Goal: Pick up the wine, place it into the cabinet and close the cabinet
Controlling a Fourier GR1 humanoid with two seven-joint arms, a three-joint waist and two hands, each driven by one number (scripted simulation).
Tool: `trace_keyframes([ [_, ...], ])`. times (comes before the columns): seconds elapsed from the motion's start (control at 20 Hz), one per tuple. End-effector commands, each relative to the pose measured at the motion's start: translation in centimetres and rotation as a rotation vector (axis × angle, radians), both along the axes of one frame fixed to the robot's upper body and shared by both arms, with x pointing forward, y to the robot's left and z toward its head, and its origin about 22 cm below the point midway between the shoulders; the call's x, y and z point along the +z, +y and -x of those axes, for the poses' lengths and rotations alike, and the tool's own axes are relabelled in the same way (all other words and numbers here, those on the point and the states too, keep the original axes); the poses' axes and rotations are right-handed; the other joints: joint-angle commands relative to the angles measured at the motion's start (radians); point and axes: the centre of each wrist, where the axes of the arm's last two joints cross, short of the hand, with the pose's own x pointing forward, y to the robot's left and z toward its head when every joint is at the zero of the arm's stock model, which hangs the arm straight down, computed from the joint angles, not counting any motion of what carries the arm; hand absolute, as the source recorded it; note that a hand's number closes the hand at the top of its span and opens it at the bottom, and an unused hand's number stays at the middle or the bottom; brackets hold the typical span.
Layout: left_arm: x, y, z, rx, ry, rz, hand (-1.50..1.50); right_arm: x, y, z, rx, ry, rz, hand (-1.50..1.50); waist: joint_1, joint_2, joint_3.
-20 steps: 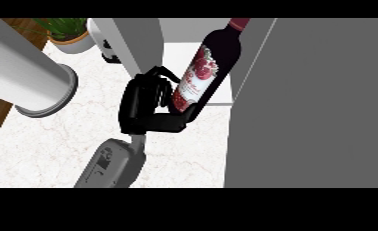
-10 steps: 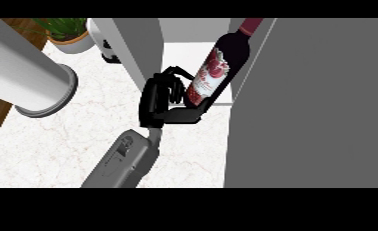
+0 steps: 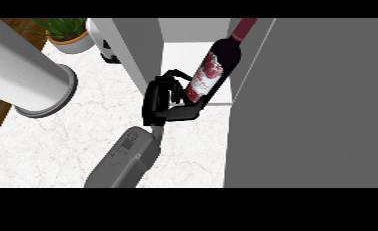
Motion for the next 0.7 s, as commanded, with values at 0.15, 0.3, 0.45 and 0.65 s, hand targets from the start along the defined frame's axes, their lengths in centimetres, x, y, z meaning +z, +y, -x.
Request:
trace_keyframes([
  [0.15, -3.2, 0.1, 1.1, 0.021, 0.028, 0.026, 1.50, -0.3, 0.9, -0.2, -0.010, -0.006, -0.005, -1.50, -0.001, 0.000, 0.000],
  [0.3, -2.9, 1.1, -1.5, 0.047, 0.037, 0.076, 1.50, -0.1, -0.2, -0.6, 0.000, 0.008, -0.013, -1.50, -0.007, 0.002, 0.000],
  [0.45, -5.4, 2.7, -0.9, 0.024, 0.055, 0.142, 1.50, -0.4, 0.5, -1.0, 0.020, 0.001, -0.008, -1.50, -0.006, 0.003, -0.001],
  [0.65, -3.3, 0.3, -2.4, 0.023, 0.038, 0.128, 1.50, -0.9, -2.3, 0.2, 0.020, 0.014, -0.013, -1.50, -0.022, 0.004, 0.000],
])
